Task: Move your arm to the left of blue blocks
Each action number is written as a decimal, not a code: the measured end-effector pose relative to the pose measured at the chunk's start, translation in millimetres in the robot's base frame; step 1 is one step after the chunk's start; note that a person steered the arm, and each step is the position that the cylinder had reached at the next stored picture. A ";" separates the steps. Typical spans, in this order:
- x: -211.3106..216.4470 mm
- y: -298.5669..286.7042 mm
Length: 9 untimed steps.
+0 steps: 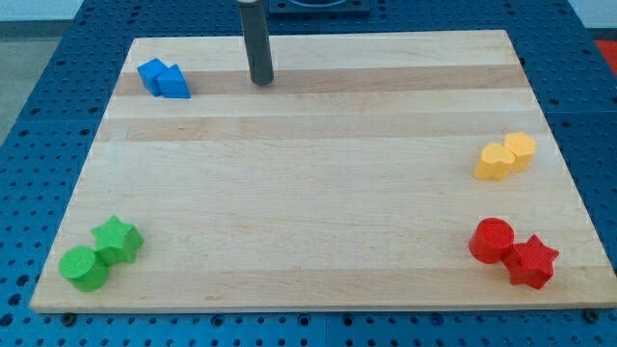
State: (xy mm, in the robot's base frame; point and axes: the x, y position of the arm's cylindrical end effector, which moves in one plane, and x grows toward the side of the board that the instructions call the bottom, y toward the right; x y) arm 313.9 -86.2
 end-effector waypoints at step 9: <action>49.1 -218.4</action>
State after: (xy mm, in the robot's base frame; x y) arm 363.1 -304.6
